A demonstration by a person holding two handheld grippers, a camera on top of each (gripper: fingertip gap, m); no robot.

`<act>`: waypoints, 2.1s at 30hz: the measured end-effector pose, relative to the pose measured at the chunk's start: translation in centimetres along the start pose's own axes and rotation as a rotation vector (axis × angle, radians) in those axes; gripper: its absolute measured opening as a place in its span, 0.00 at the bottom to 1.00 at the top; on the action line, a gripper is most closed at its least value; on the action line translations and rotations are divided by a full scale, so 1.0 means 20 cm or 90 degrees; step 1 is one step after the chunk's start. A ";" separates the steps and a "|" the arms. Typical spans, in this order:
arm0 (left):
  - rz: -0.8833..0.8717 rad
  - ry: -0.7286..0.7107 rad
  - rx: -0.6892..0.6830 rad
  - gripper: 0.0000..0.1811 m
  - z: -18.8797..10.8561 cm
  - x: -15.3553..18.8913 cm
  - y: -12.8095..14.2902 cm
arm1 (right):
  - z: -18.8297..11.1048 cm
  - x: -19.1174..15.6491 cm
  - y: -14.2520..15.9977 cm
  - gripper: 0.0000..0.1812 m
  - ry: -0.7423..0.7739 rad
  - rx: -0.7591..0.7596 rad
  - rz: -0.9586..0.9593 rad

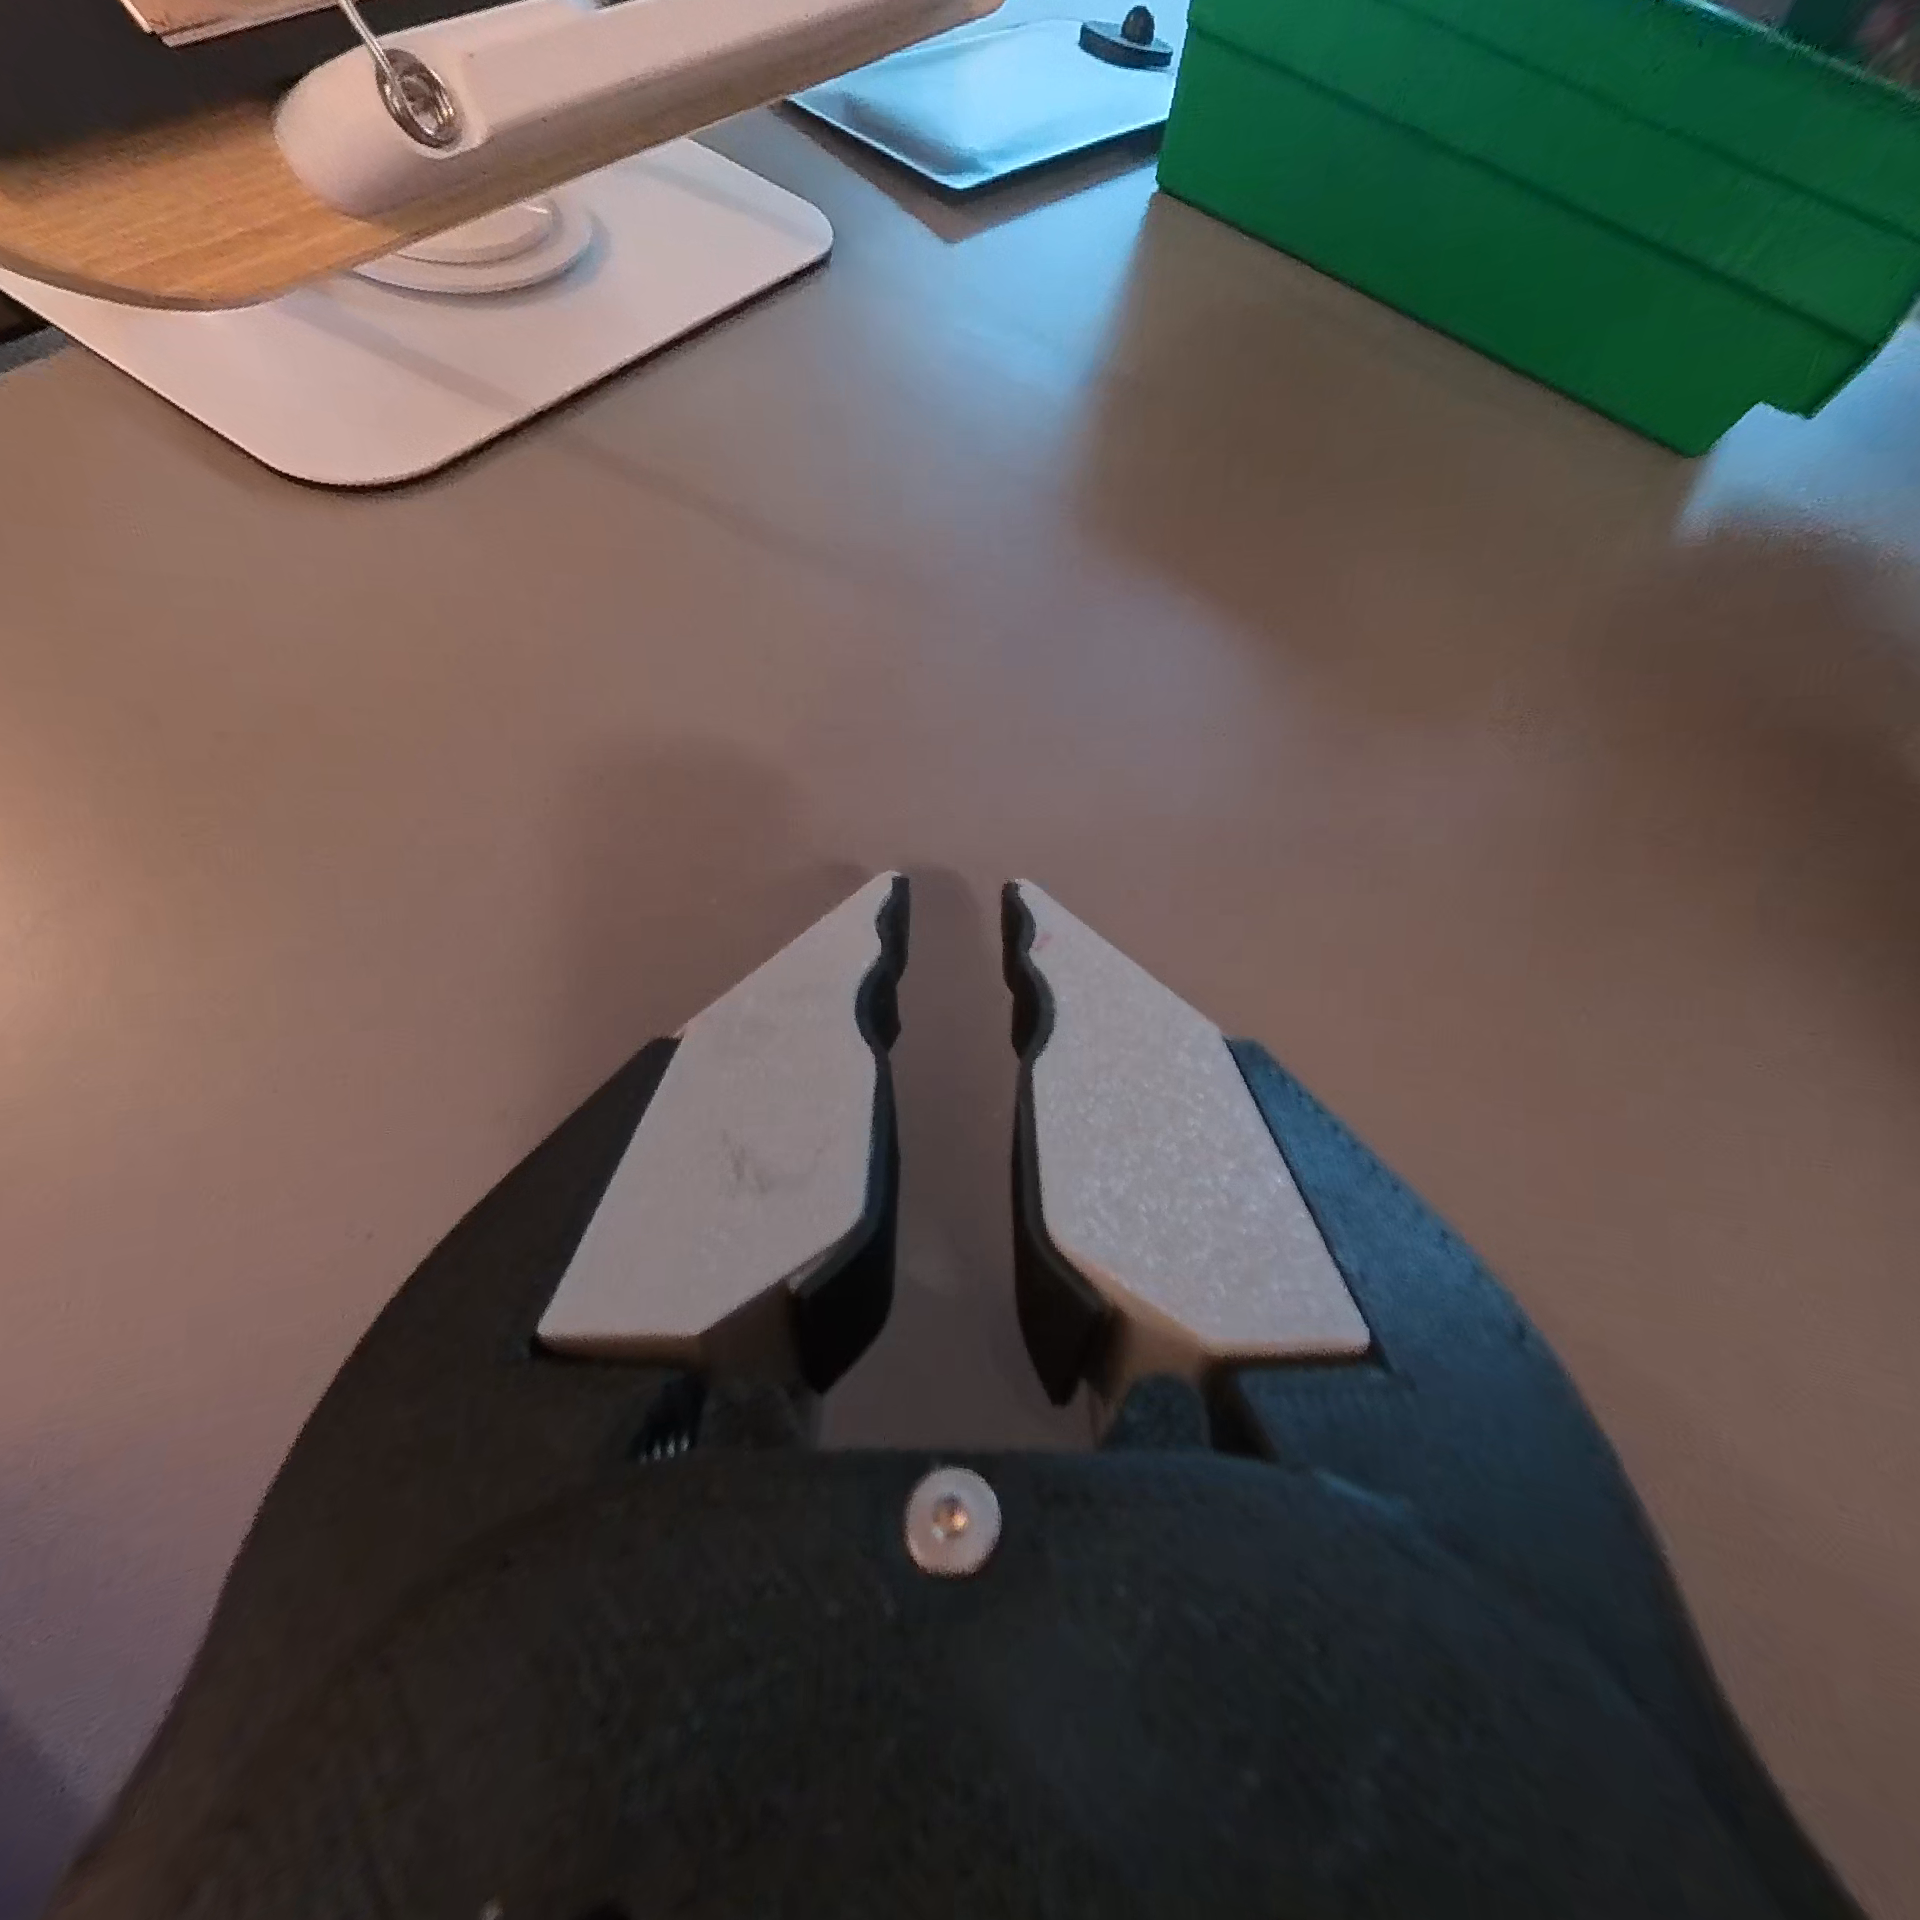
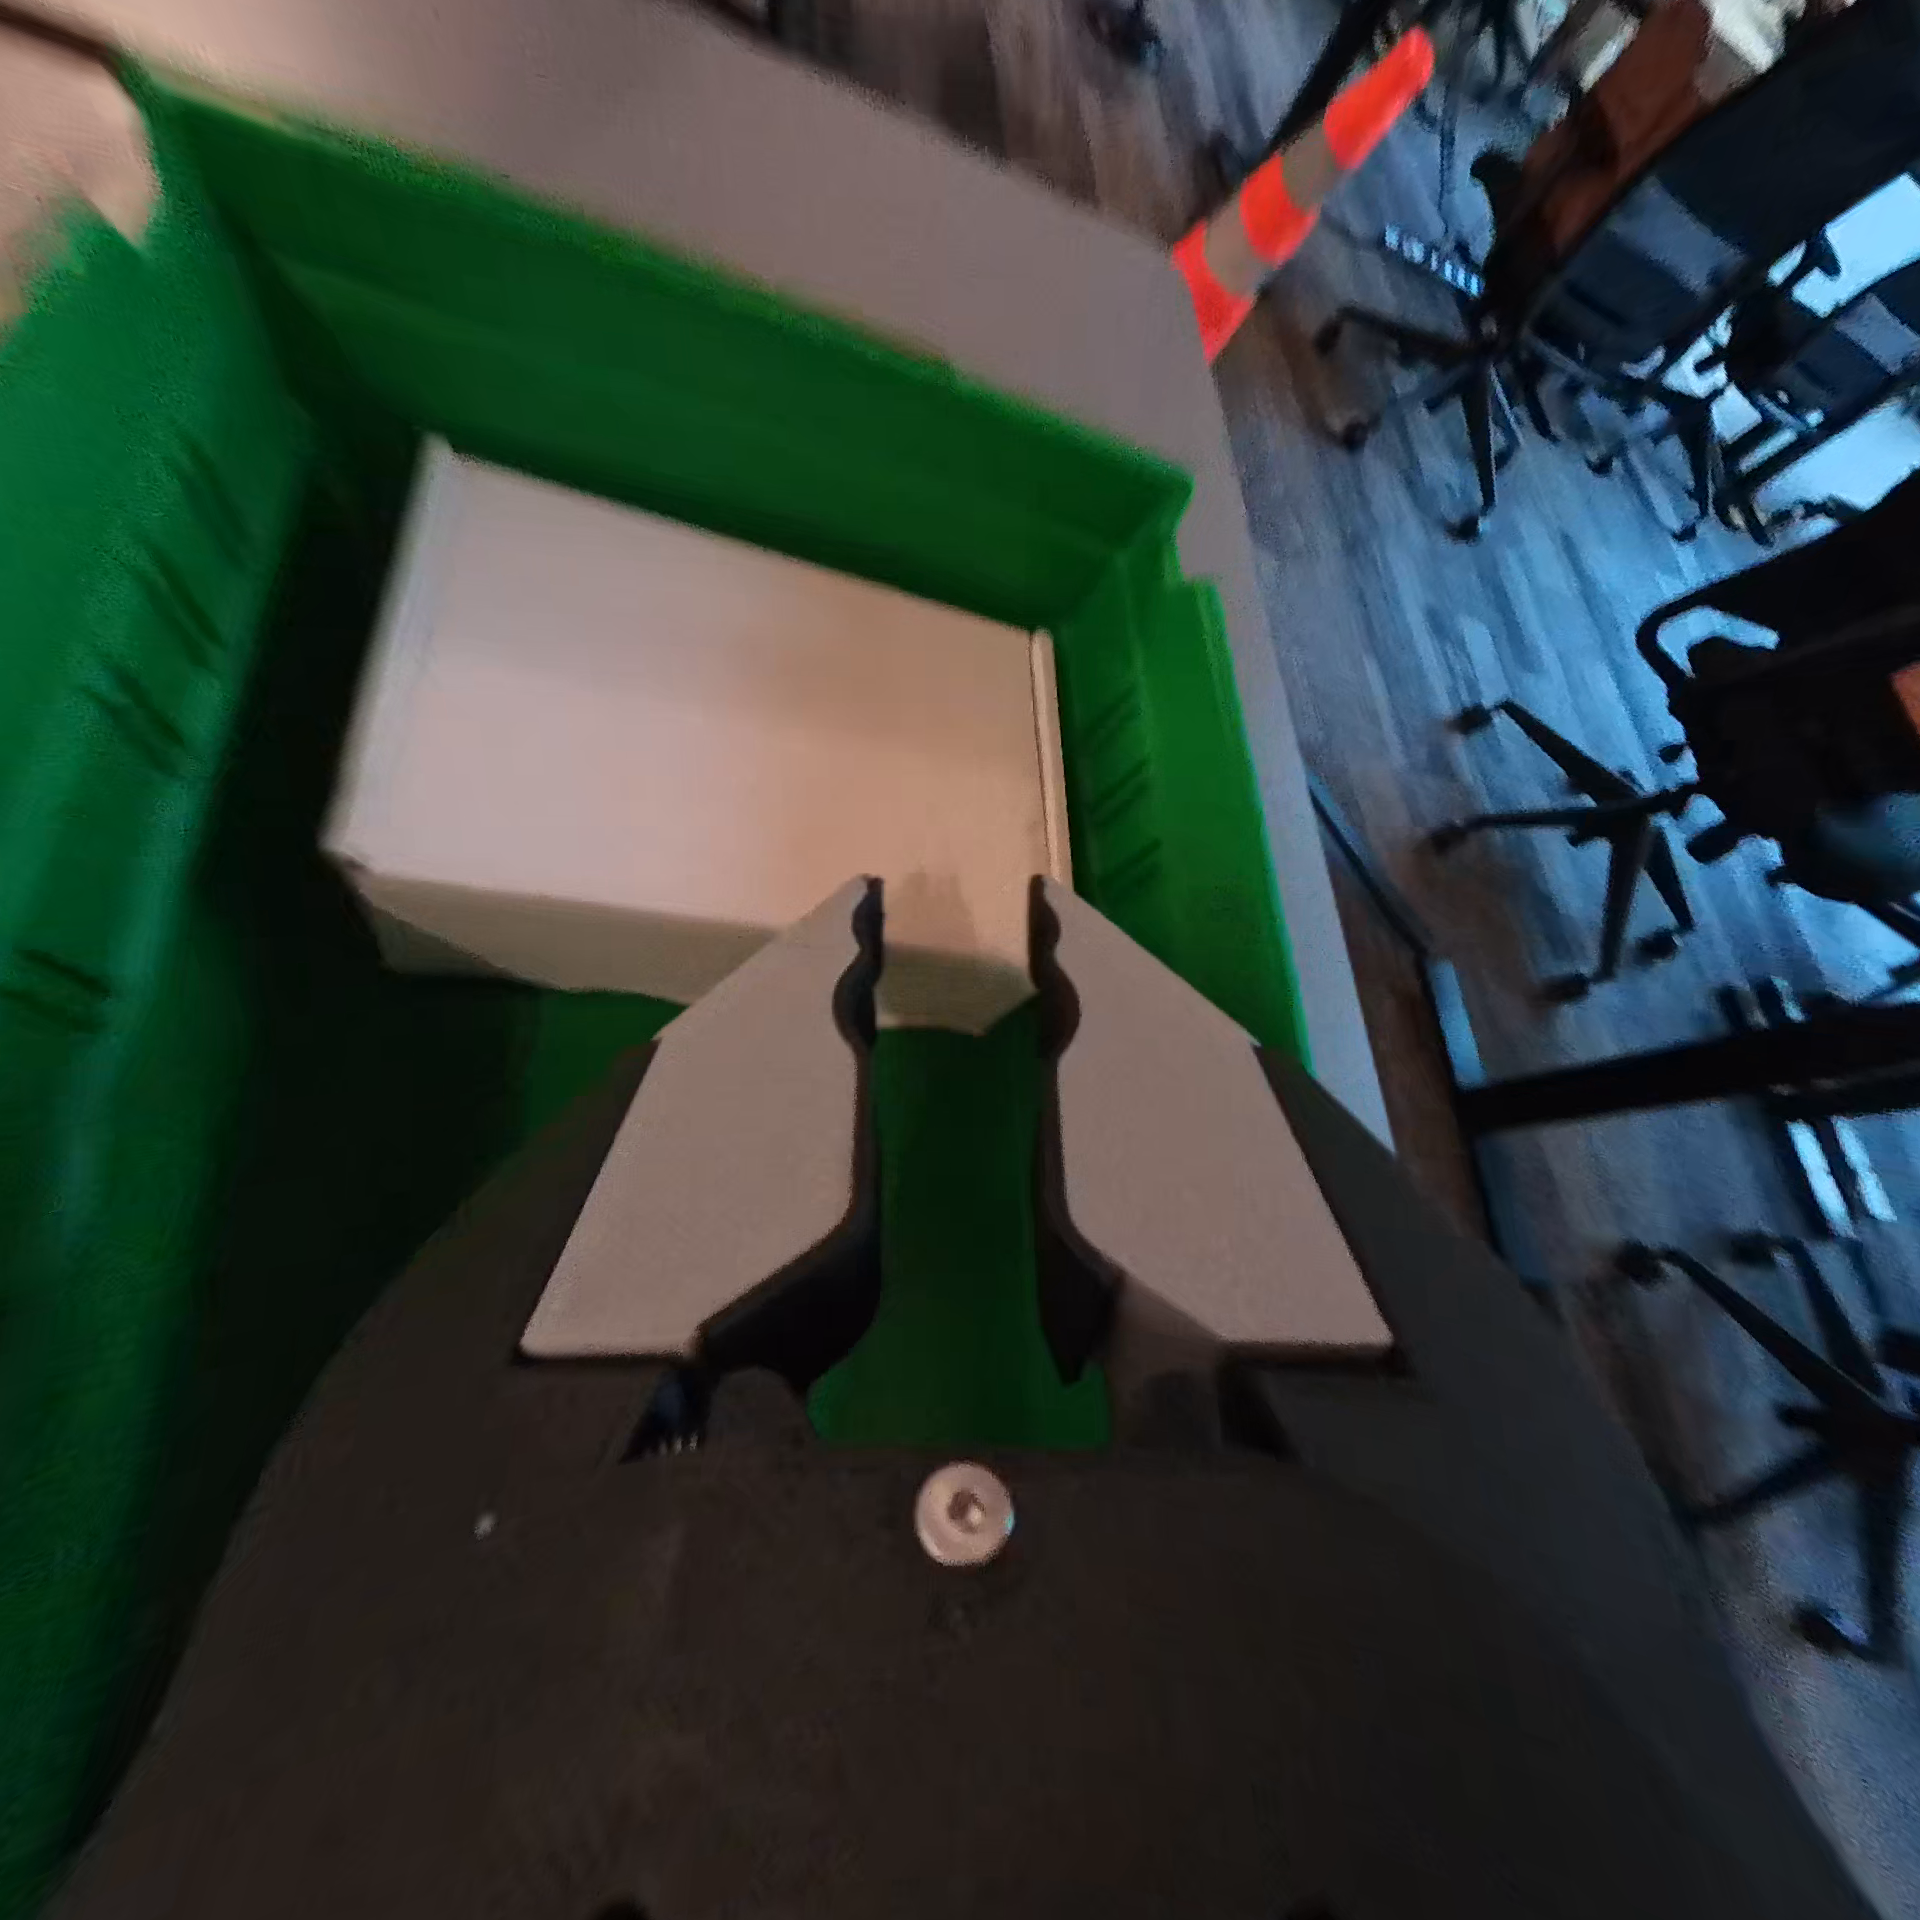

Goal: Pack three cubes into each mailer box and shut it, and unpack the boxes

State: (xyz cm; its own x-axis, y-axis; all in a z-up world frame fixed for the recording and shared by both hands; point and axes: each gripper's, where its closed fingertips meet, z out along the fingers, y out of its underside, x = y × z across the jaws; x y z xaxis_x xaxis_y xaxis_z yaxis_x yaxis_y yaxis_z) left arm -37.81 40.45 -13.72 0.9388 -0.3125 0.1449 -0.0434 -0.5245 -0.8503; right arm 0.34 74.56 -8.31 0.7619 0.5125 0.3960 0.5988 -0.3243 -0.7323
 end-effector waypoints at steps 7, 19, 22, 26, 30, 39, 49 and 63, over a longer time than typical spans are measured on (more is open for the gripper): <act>0.002 -0.029 0.046 0.18 -0.02 -0.02 -0.05 | -0.47 -0.26 -0.56 0.43 -0.150 0.200 0.114; 0.015 -0.064 0.037 0.30 -0.01 -0.05 -0.05 | -0.66 -1.81 -0.56 0.44 -0.530 0.283 -0.018; 0.023 -0.074 0.028 0.29 -0.01 -0.06 -0.04 | -0.55 -1.99 -0.53 0.41 -0.560 0.236 -0.034; 0.027 -0.084 0.016 0.29 0.01 -0.07 -0.03 | -0.50 -2.05 -0.51 0.38 -0.556 0.237 -0.061; 0.028 -0.100 0.022 0.30 0.00 -0.09 -0.04 | -0.49 -2.08 -0.44 0.39 -0.572 0.211 -0.090; 0.024 -0.124 0.053 0.29 -0.02 -0.12 -0.07 | -0.51 -2.08 -0.43 0.38 -0.580 0.217 -0.090; 0.046 -0.139 0.057 0.27 0.01 -0.09 -0.09 | -0.52 -2.10 -0.42 0.36 -0.585 0.212 -0.104; 0.055 -0.124 0.060 0.26 0.04 -0.05 -0.11 | -0.52 -2.11 -0.41 0.36 -0.586 0.205 -0.116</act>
State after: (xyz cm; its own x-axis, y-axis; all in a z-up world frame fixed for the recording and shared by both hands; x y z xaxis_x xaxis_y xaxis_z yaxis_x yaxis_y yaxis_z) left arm -38.44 42.49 -12.42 0.9816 -0.1894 -0.0225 -0.1025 -0.4241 -0.8998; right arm -34.16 47.34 -13.34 0.0943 0.9950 0.0326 0.4878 -0.0176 -0.8728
